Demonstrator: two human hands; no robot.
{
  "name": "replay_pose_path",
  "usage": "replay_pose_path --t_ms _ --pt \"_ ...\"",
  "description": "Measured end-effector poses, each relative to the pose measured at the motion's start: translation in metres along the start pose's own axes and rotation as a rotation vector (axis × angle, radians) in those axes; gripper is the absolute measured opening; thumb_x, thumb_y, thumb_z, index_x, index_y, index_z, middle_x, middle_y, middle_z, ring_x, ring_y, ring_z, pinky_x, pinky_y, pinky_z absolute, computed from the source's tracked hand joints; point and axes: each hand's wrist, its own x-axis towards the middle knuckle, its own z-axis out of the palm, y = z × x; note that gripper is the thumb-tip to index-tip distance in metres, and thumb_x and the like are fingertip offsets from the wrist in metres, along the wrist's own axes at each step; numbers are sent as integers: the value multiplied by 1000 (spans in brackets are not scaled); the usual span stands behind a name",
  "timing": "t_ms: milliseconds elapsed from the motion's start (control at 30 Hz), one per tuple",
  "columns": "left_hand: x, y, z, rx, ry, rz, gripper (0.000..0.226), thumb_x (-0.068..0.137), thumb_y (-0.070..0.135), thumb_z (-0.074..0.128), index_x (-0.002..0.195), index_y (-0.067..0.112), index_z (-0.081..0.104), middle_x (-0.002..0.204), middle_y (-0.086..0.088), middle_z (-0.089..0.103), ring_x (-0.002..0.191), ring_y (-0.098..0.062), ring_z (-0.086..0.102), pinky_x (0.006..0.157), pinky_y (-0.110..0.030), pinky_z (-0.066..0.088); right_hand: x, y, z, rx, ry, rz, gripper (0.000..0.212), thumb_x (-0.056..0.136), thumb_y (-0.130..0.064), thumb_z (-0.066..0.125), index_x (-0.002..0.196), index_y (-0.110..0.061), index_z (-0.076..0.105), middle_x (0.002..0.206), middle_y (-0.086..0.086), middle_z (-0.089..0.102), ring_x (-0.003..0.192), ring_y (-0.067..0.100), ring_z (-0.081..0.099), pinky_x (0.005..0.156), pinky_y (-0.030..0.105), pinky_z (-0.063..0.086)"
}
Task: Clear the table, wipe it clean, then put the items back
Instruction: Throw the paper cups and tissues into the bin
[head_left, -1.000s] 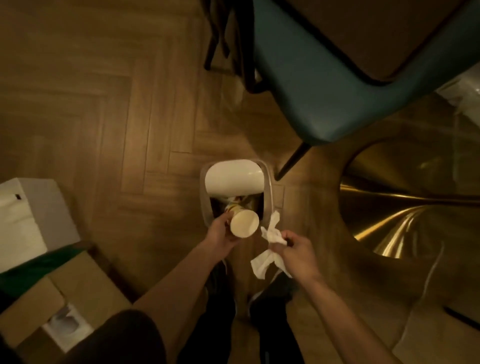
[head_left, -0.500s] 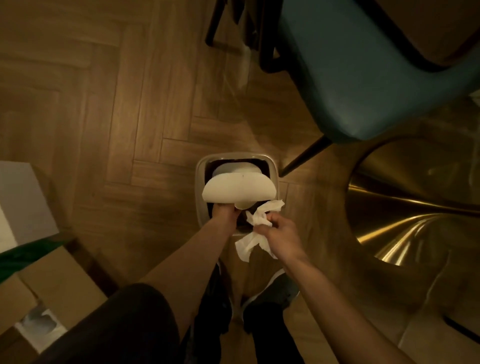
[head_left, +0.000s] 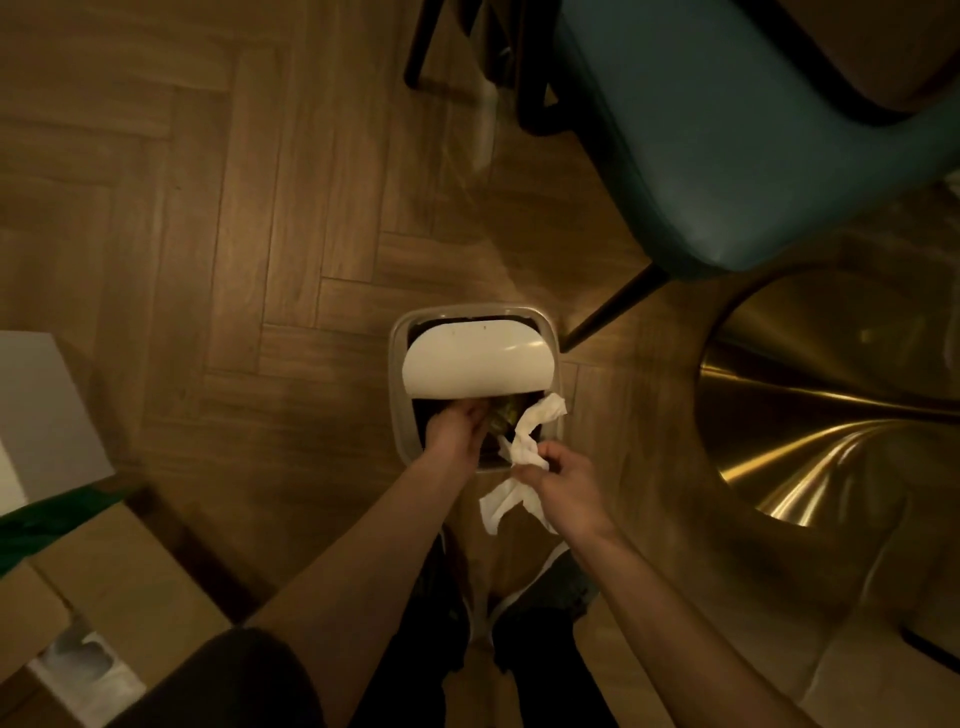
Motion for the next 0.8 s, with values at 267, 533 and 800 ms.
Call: replay_pose_path --t_ms 267,533,800 --pt "-40 4 -39 -85 -251 35 38 101 23 41 133 7 53 124 -12 65 115 -26 62 98 -39 47 3 -2 12 45 68 -40 5 93 -16 62 95 -20 64 83 -4 63 75 9 57 68 26 46" --pt "-66 20 -45 -158 -373 -24 48 99 35 42 134 3 46 127 -20 61 118 -31 60 102 -41 45 17 -5 40 88 60 -80 12 95 -9 55 99 -15 65 91 2 67 85 18 62 69 25 49" --pt "-74 51 -71 896 -113 575 20 98 32 49 104 23 66 103 4 70 88 0 65 70 -16 50 33 -17 58 167 -76 67 36 93 -24 62 127 -16 59 123 10 65 113 27 61 102 46 48"
